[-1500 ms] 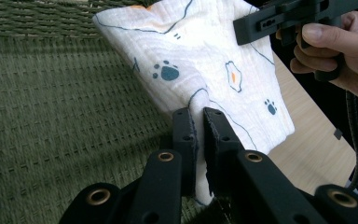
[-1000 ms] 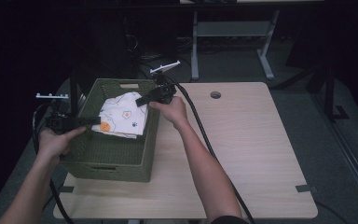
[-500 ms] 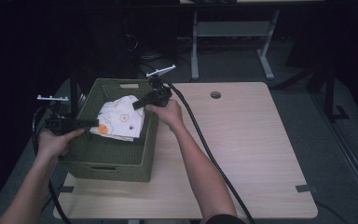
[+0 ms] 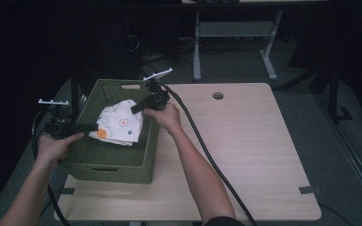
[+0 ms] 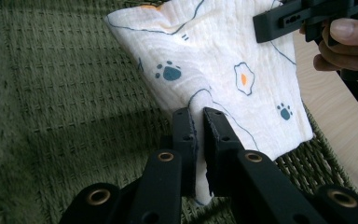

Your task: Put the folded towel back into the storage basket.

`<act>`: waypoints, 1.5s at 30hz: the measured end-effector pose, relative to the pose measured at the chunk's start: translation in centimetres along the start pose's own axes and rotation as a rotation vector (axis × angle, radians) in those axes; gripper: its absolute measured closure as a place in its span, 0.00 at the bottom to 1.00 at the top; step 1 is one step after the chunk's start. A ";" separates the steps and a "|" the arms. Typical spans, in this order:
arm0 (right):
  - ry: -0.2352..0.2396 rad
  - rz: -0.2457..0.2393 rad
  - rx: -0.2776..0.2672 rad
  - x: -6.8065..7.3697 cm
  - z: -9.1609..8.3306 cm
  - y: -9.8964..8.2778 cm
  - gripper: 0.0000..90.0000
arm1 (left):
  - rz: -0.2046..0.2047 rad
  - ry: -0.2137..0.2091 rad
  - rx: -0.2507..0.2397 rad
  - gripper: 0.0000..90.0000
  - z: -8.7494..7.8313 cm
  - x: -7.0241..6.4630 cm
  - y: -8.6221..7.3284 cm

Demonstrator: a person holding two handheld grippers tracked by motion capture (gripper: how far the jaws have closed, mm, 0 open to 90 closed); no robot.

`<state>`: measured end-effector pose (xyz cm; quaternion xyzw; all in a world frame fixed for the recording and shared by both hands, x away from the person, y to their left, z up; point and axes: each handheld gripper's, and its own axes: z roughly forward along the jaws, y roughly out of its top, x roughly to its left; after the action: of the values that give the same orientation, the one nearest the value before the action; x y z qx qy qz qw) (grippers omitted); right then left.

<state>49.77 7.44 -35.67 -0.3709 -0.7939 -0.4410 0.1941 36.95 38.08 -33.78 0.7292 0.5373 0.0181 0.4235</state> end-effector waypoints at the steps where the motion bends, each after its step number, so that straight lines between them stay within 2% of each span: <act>1: -0.002 0.000 0.001 0.0 0.1 0.0 0.89 | 0.002 0.003 0.004 0.94 0.0 0.0 0.0; 17: -0.004 -0.008 0.007 0.3 0.7 0.0 0.87 | 0.003 0.021 0.023 0.94 0.1 0.3 0.0; 18: -0.018 -0.013 0.009 0.4 0.7 0.1 0.76 | 0.002 0.033 0.018 0.90 0.1 0.3 0.0; 19: -0.042 -0.013 0.012 0.4 0.7 0.1 0.70 | 0.004 0.053 0.012 0.85 0.0 0.4 0.0; 20: -0.042 -0.013 0.012 0.4 0.7 0.1 0.70 | -0.004 0.054 0.004 0.85 -0.1 0.5 0.0; 22: -0.068 -0.016 0.006 0.4 0.6 0.2 0.64 | -0.008 0.057 0.004 0.83 -0.2 0.6 0.0; 36: -0.084 -0.031 -0.002 1.0 -0.9 0.3 0.64 | -0.001 0.049 -0.013 0.83 -0.5 0.2 0.0; 45: -0.078 -0.029 -0.030 0.9 -2.9 0.0 0.65 | 0.018 0.028 -0.021 0.83 -0.2 -1.0 0.4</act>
<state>49.14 5.41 -33.55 -0.3793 -0.7994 -0.4409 0.1510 36.75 37.41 -32.91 0.7292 0.5364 0.0377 0.4232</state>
